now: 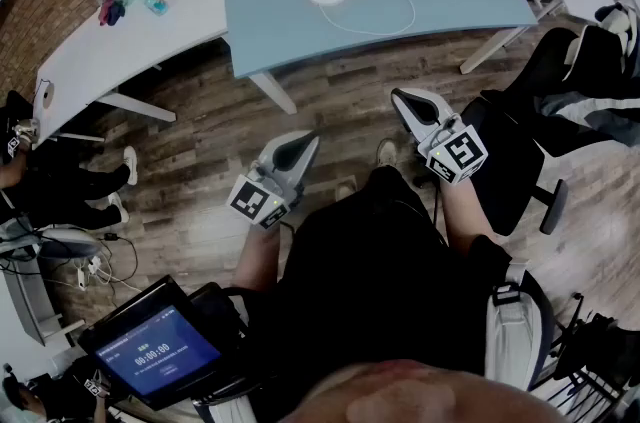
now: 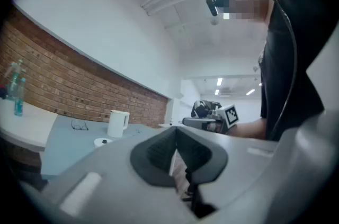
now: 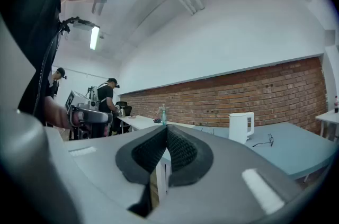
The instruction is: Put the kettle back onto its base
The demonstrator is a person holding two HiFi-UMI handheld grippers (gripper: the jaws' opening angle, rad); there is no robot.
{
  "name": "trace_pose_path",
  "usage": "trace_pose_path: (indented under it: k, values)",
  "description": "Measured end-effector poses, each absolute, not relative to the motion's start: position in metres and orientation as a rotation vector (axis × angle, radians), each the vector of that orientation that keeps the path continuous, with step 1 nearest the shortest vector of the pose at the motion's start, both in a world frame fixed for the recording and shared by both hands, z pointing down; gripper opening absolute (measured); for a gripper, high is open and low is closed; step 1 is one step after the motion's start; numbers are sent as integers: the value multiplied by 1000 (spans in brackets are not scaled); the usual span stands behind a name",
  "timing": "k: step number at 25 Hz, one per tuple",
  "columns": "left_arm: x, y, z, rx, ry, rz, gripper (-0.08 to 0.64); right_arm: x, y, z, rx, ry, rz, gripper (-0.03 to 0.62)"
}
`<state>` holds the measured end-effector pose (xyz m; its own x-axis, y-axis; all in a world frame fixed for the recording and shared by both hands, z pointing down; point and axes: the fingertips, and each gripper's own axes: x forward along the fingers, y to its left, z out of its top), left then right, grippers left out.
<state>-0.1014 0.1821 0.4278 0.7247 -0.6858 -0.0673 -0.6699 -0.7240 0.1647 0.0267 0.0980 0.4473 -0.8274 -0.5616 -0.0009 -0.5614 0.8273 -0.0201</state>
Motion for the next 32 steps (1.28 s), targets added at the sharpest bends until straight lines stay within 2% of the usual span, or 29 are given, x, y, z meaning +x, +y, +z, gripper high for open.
trace_pose_path:
  k: [22,32]
  values:
    - [-102,186,433,2790,-1101,-163,0,29,95,437,-878,2923,-45,2]
    - [-124,179,438,2772,-1107,-183,2,4,85,444,-875,2969,-34,3]
